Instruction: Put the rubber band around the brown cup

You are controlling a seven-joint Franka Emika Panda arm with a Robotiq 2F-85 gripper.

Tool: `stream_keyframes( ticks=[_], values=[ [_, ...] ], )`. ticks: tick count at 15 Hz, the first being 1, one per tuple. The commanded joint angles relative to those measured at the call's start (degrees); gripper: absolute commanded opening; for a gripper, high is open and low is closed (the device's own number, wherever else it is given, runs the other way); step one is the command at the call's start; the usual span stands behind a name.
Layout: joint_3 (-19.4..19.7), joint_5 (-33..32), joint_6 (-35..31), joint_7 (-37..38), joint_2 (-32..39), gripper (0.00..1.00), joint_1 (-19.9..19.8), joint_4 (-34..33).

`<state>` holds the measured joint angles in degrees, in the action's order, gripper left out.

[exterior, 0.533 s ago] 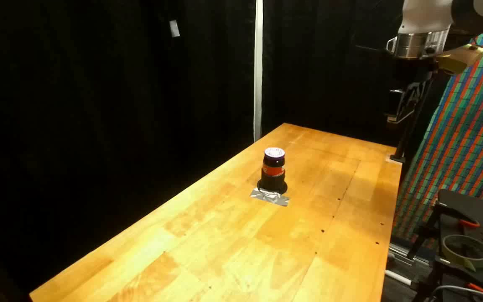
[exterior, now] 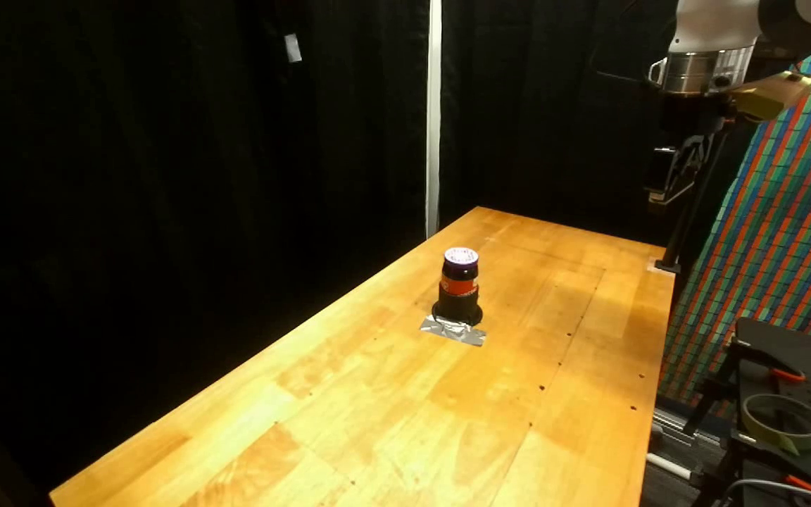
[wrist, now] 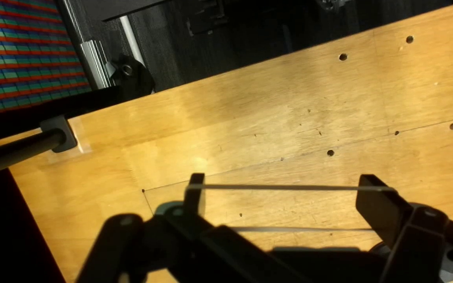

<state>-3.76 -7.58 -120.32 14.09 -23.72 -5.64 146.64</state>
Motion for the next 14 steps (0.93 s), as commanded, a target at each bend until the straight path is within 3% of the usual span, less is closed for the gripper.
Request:
stream_keyframes(
  ticks=[1,14],
  values=[
    [0.6,-0.2,0.1,0.2,0.0,1.0,0.6,-0.1],
    [-0.1,1.1,0.7,-6.6,34.8,1.0,6.9,-40.2]
  ],
)
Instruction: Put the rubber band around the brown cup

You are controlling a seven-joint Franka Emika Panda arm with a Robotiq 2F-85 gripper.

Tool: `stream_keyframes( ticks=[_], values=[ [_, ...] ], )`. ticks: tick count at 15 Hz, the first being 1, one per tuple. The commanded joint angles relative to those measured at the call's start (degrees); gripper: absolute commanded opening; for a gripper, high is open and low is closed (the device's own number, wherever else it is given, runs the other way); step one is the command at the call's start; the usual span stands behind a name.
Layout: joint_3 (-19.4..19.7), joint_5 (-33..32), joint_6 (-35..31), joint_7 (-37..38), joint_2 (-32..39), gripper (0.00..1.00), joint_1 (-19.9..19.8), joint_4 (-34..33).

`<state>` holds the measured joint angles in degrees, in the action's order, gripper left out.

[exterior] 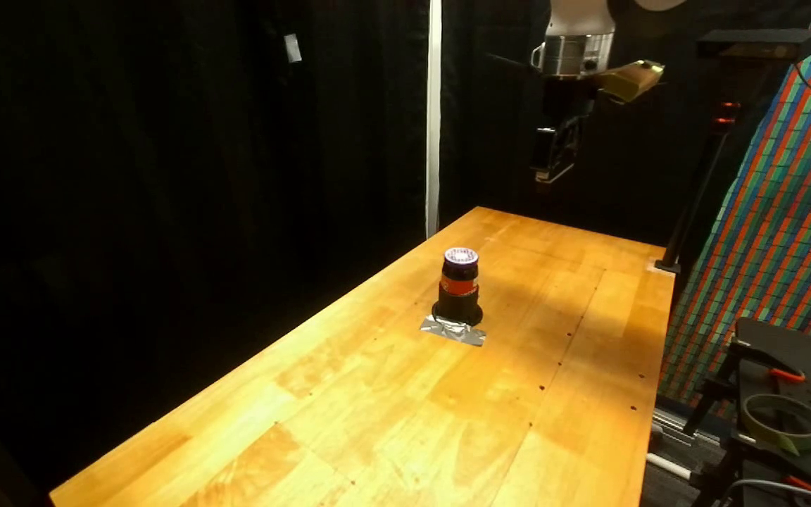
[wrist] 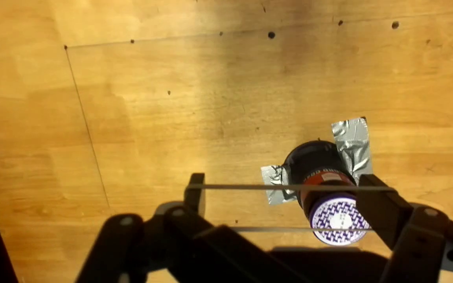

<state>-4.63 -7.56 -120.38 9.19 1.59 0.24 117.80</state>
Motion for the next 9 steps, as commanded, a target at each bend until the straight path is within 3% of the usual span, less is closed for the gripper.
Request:
stream_keyframes(
  ticks=[1,9],
  values=[
    [0.8,1.3,1.5,-2.2,12.3,1.0,1.2,-14.5],
    [0.9,3.1,7.4,-2.3,32.6,1.0,3.6,-37.9]
  ],
)
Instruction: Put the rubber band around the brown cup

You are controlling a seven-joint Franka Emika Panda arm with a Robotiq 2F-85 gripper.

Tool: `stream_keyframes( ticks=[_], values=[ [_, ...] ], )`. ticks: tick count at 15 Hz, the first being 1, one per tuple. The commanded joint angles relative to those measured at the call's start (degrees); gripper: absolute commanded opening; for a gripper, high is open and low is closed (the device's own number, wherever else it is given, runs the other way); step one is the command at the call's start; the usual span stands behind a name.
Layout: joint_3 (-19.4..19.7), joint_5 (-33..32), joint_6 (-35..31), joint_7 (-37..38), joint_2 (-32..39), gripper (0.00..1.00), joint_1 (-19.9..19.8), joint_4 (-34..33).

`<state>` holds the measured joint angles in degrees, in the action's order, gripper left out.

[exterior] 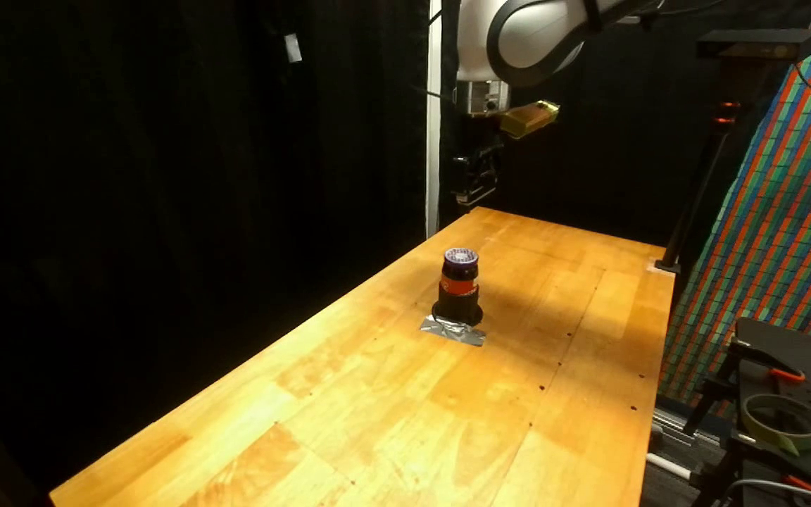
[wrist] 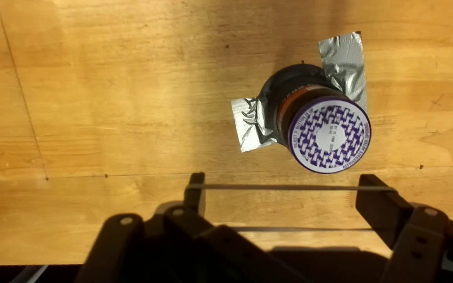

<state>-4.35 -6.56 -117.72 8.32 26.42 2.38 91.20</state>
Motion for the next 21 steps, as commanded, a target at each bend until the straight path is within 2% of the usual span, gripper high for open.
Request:
stream_keyframes(
  ticks=[1,12,16,21],
  values=[
    [0.6,2.8,6.2,-1.6,9.9,1.0,1.6,-14.1],
    [0.2,7.9,22.2,-4.4,31.4,1.0,1.5,-41.1],
    [-0.1,8.7,25.9,-4.8,35.0,1.0,1.8,-45.9],
    [-0.8,9.4,32.7,-2.7,34.7,1.0,1.6,-46.7]
  ],
)
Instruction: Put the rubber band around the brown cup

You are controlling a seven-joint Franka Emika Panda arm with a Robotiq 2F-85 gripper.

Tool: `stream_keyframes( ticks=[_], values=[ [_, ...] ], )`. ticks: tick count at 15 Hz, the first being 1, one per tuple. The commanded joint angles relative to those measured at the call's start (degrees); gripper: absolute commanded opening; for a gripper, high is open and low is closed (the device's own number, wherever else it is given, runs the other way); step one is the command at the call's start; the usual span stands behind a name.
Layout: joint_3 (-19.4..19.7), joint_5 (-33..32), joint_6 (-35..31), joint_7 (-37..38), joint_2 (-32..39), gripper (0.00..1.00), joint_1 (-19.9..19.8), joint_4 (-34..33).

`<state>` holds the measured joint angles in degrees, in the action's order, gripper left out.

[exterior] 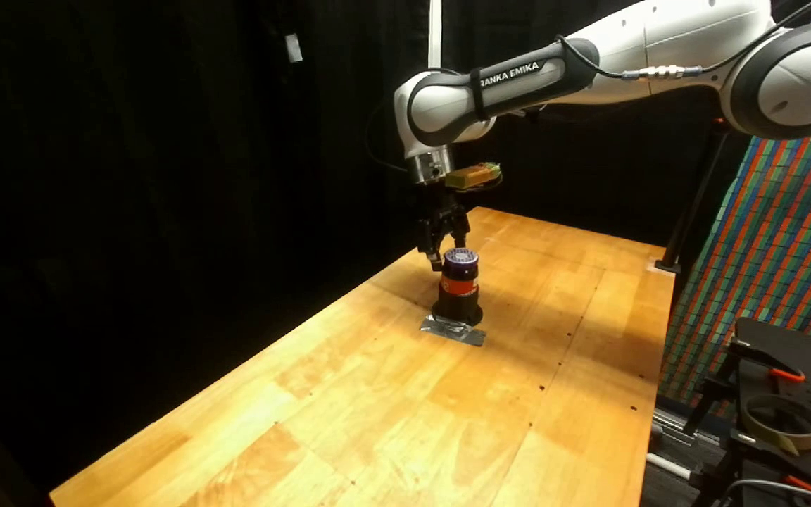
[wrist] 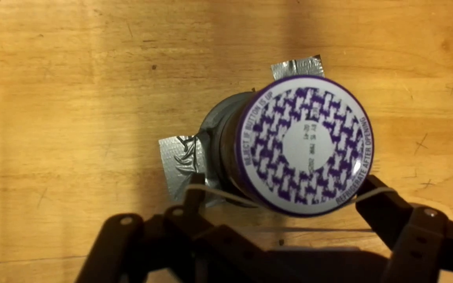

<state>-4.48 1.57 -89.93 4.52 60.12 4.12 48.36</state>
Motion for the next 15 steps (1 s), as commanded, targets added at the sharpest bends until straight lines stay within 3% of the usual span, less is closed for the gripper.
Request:
stream_keyframes(
  ticks=[1,5,15],
  values=[
    [-0.4,0.9,4.8,1.5,0.8,1.0,0.0,-4.0],
    [0.5,-0.4,1.3,1.8,1.4,1.0,0.3,-5.8],
    [-0.1,0.2,2.3,1.8,1.1,1.0,0.2,-5.0]
  ],
)
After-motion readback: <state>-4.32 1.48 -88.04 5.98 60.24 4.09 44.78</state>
